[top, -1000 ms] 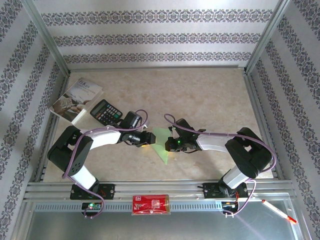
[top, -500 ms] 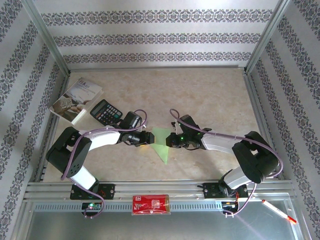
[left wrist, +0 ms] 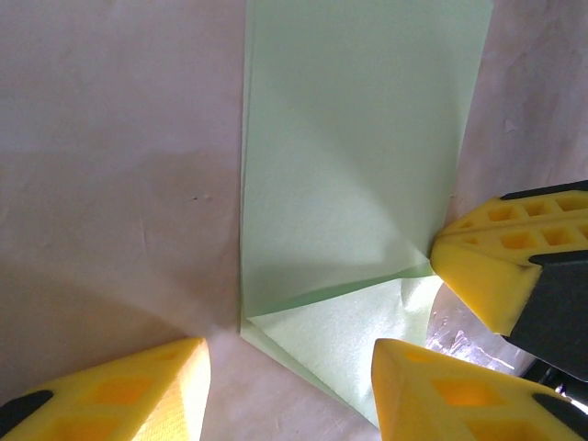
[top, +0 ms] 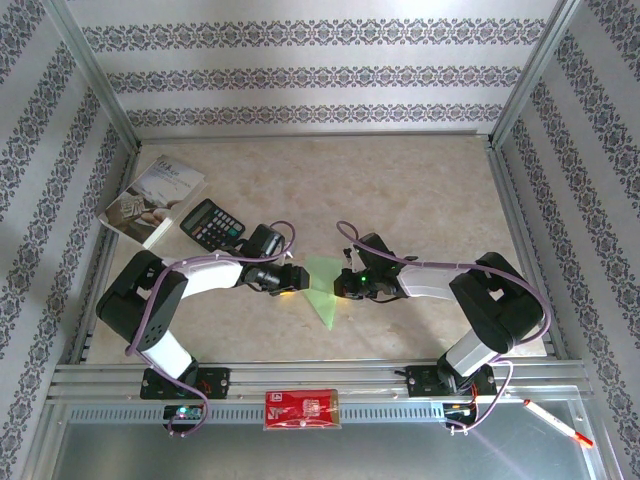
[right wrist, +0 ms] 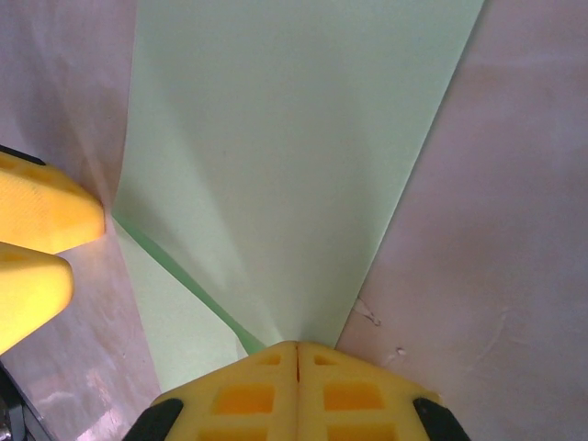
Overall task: Fold a paper plane with a square sheet of paper (pick it up from the middle)
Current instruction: Third fold the triangle at the center of the table.
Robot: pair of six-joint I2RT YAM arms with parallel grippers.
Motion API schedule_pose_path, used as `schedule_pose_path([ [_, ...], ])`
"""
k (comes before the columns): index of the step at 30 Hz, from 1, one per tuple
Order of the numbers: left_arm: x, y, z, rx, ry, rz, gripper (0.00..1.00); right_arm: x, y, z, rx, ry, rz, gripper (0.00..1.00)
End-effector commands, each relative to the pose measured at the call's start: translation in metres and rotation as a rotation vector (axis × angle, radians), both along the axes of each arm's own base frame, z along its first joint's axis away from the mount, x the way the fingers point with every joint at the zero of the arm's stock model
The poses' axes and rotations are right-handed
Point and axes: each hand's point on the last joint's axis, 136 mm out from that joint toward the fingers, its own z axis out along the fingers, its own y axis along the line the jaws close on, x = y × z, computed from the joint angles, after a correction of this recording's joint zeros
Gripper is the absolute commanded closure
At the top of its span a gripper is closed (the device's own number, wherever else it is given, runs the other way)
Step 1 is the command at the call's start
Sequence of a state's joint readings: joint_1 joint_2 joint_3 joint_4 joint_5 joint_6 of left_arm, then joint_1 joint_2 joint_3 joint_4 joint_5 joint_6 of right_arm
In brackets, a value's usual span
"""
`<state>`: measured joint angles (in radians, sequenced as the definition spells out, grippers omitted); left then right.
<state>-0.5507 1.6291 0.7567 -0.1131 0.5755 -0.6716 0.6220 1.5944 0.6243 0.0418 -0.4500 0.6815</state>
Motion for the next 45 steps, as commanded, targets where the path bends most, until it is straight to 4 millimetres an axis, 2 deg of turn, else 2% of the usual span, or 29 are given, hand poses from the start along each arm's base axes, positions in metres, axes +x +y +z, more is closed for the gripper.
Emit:
schedule_pose_path([
  [1, -0.008, -0.010, -0.001, -0.010, 0.024, -0.052, 0.50, -0.010, -0.013, -0.022, -0.080, 0.036, -0.011, 1.00],
  [11, -0.005, -0.018, 0.002, -0.048, 0.033, -0.050, 0.51, -0.014, -0.013, -0.026, -0.095, 0.042, 0.004, 1.00],
  [24, 0.010, -0.010, 0.010, -0.074, -0.017, 0.034, 0.51, -0.015, -0.013, -0.028, -0.101, 0.044, 0.014, 1.00],
  [36, 0.012, 0.002, 0.008, -0.026, -0.022, 0.053, 0.51, -0.015, -0.012, -0.028, -0.101, 0.043, 0.021, 1.00],
  [45, 0.015, 0.003, 0.009, -0.021, -0.037, 0.046, 0.51, -0.015, -0.013, -0.027, -0.102, 0.044, 0.019, 1.00],
])
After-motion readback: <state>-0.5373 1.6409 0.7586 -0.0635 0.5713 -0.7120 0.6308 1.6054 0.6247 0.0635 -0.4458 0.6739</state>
